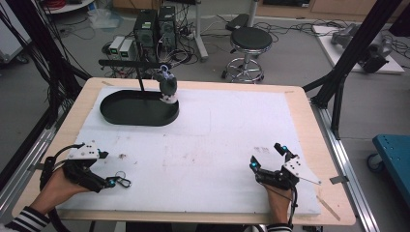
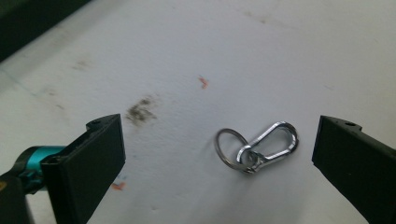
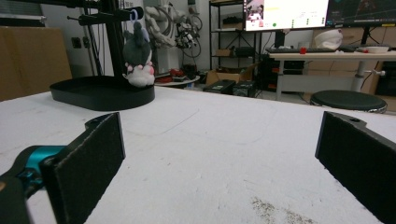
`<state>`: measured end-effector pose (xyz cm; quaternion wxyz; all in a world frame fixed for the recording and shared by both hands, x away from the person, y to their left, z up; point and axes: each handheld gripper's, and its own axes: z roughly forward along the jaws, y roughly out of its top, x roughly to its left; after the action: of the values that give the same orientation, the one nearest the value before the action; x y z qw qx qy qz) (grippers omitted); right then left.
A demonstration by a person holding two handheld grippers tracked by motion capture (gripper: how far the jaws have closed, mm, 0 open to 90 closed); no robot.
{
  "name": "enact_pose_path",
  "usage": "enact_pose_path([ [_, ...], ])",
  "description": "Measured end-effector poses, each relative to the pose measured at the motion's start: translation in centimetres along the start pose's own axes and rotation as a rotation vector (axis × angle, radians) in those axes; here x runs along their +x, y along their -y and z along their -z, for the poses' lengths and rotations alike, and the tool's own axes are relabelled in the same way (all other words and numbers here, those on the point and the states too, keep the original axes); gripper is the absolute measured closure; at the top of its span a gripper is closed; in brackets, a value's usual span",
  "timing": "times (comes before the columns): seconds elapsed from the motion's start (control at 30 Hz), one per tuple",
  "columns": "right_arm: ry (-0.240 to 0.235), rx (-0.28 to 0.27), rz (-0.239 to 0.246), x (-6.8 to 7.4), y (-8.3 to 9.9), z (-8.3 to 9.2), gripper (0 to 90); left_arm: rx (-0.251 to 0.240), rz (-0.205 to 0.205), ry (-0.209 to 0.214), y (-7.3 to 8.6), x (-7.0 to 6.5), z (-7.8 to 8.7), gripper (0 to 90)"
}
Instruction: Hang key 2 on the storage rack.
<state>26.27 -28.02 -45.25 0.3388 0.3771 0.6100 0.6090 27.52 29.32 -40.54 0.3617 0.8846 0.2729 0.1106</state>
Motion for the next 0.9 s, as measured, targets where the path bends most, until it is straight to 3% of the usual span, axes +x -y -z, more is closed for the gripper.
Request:
enact_pose_path([
  [0.07,-0.001,0.001,-0.003,0.0,0.0,0.0,0.6,0.023,-0.003,0.026,0.0,-0.1,-0.2,4.5],
  [0.13,0.0,0.0,-0.001,0.0,0.0,0.0,0.6,0.038,-0.005,0.057,0.0,0.0,-0.3,13.6],
  [0.3,0.0,0.0,-0.001,0.0,0.0,0.0,0.6,0.076,-0.002,0.063,-0.1,0.2,-0.8,14.7],
  [0.5,0.0,0.0,0.0,0.0,0.0,0.0,0.6,0.11,-0.011,0.073,-0.1,0.3,-1.1,26.1],
  [0.9,-0.003,0.006,-0.005,0.1,0.0,0.0,0.6,0.169,0.048,0.102,-0.4,0.7,-1.3,41.2],
])
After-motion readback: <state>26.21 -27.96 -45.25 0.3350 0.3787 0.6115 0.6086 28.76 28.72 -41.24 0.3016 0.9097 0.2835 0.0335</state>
